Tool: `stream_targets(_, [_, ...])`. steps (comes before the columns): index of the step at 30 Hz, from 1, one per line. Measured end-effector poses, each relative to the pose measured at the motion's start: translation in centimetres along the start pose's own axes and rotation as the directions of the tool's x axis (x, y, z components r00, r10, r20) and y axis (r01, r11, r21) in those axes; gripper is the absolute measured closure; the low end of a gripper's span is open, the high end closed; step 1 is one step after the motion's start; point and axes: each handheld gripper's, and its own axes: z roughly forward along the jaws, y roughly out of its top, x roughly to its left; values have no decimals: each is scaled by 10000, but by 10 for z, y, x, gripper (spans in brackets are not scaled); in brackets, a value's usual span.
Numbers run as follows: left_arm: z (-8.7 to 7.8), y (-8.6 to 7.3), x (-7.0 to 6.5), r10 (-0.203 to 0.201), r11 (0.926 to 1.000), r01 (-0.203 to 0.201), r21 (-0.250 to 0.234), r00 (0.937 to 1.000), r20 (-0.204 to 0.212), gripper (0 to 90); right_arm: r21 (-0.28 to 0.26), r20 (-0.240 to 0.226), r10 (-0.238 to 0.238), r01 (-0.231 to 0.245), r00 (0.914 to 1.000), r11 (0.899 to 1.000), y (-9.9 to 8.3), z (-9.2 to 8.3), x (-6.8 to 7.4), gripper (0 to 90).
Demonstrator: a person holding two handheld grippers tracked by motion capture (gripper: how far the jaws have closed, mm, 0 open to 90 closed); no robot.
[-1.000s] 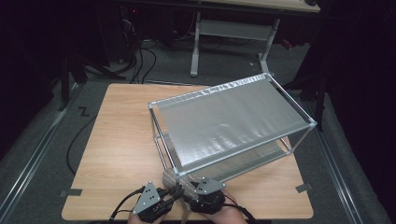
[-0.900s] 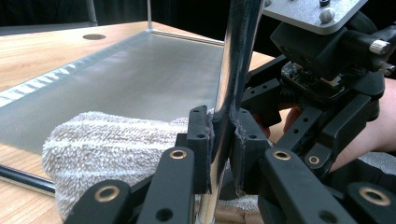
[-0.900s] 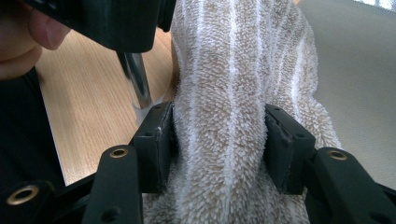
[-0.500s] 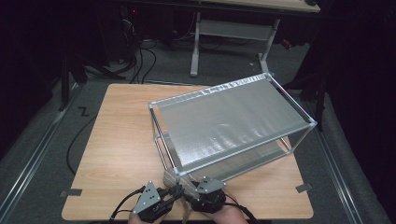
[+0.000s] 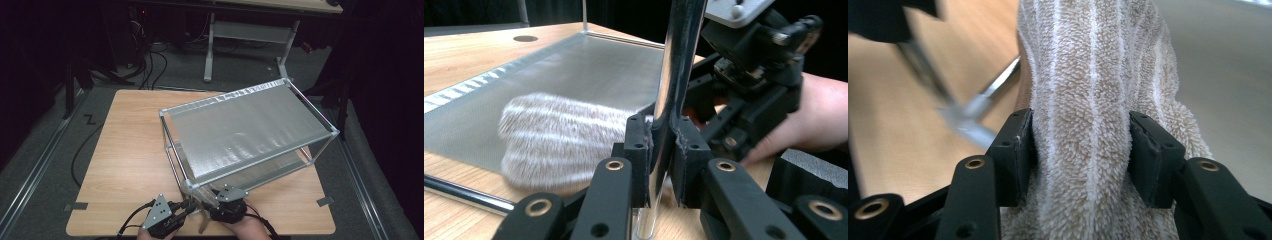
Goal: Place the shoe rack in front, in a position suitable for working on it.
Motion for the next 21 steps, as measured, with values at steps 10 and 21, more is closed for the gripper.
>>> stream_targets(10, [0,0,0,-16,10000,16,1,10000,-1,790,52,1475,777,-794,9860,9968,-14,-11,-46,480])
stream_targets(21, [0,0,0,-30,10000,30,1,10000,2,790,2,3164,1399,-1475,9382,9891,-32,-29,-102,478])
